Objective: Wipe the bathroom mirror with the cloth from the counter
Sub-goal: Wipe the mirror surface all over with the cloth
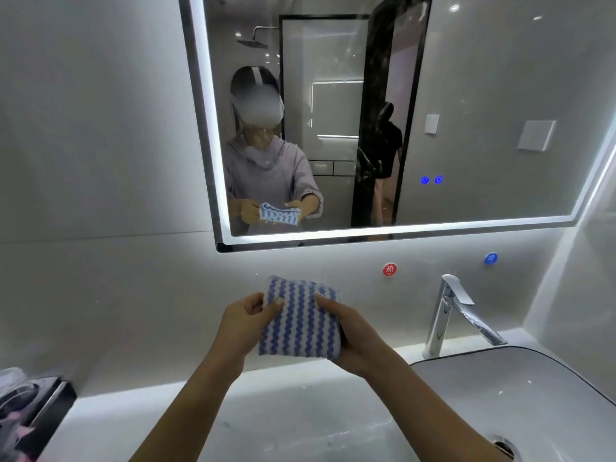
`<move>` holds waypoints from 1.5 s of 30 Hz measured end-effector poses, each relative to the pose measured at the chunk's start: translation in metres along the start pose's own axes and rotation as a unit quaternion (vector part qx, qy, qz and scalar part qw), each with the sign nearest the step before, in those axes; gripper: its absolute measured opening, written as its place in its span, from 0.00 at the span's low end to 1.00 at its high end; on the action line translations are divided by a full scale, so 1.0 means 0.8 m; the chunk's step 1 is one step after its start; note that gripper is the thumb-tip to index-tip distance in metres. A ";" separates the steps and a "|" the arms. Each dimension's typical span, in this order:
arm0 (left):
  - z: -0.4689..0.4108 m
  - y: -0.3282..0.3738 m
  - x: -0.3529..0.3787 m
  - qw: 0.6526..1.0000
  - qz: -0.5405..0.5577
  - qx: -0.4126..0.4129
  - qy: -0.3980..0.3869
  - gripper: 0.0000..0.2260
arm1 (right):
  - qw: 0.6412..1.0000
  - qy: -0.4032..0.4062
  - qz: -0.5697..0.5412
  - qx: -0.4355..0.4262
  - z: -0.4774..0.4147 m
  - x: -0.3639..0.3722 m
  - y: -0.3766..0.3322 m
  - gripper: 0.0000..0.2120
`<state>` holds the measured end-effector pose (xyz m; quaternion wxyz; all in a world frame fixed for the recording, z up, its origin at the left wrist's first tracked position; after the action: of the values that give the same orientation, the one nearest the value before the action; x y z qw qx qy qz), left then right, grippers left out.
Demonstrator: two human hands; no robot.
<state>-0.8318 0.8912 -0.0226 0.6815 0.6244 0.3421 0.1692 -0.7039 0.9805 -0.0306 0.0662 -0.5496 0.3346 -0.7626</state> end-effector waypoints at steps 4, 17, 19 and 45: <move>-0.003 0.007 -0.009 0.999 -0.029 0.024 0.010 0.07 | 1.000 0.010 -0.018 0.006 -0.003 0.004 0.001 0.15; -0.055 0.078 -0.068 0.952 -0.238 0.106 0.160 0.16 | 0.971 0.019 -0.159 -0.180 -0.040 0.047 -0.100 0.16; -0.062 0.087 -0.070 0.942 -0.276 0.113 0.155 0.20 | 0.963 0.028 -0.161 -0.213 -0.044 0.051 -0.114 0.20; -0.239 0.136 -0.081 0.671 -0.571 0.315 0.354 0.37 | 0.822 0.058 0.257 -0.505 -0.158 0.105 -0.242 0.24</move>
<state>-0.9859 1.0070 0.1015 0.2365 0.3785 0.8801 -0.1622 -0.7961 1.1453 0.1274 -0.0459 -0.3552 0.8053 -0.4725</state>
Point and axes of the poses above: each hand's wrist, its own z-axis away from the middle knuckle, its own x-axis out of the palm, y = z × x, the point moved 5 cm from there along -z, towards the middle knuckle, and after that the axes turned 15 degrees about -z, right-handed, at the moved point
